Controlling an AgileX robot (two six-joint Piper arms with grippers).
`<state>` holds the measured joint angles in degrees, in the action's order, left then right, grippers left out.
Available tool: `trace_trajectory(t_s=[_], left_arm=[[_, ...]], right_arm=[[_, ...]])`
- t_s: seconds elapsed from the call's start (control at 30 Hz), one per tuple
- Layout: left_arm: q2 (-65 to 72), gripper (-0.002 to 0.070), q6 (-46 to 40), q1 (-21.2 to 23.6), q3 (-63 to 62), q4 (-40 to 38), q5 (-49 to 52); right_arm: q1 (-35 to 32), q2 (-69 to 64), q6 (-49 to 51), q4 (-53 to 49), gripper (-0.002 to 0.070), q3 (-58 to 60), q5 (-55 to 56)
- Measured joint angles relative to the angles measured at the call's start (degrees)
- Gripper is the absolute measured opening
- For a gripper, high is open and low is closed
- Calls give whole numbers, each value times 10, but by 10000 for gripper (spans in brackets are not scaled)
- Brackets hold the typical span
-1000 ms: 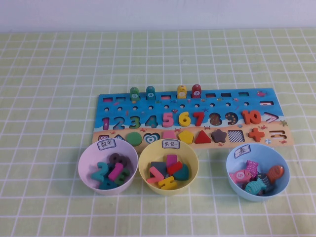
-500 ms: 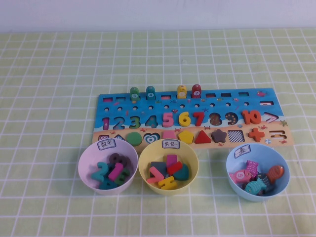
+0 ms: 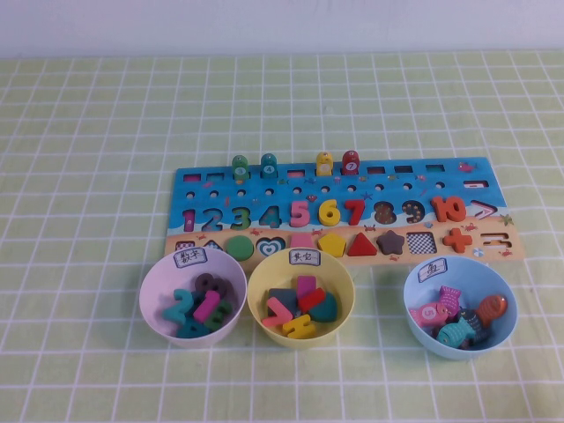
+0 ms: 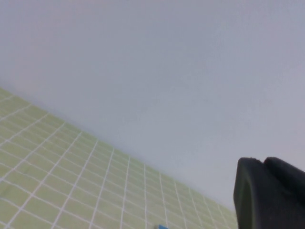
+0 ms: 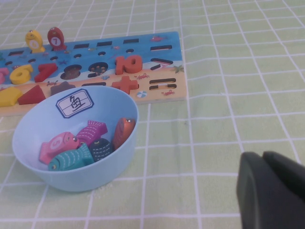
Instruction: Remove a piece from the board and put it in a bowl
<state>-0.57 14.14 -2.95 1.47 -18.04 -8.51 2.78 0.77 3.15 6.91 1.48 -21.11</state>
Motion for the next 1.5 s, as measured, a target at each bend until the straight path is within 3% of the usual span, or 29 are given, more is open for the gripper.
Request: trace_trajectory(t_s=[0.1, 0.33, 0.67, 0.9, 1.23, 1.5], left_arm=[[0, -3, 19, 0, -11, 0, 37], [60, -3, -38, 0, -163, 55, 282], [351, -3, -239, 0, -433, 82, 550], [543, -3, -285, -12, -565, 85, 596], [802, -3, -286, -139, -786, 132, 631], [1002, -3, -277, -172, -1023, 142, 721]], right_arm=[[0, 0, 0, 0, -17, 0, 0], [0, 0, 0, 0, -17, 0, 0], [0, 0, 0, 0, -17, 0, 0], [0, 0, 0, 0, -17, 0, 0], [0, 0, 0, 0, -17, 0, 0], [0, 0, 0, 0, -17, 0, 0]])
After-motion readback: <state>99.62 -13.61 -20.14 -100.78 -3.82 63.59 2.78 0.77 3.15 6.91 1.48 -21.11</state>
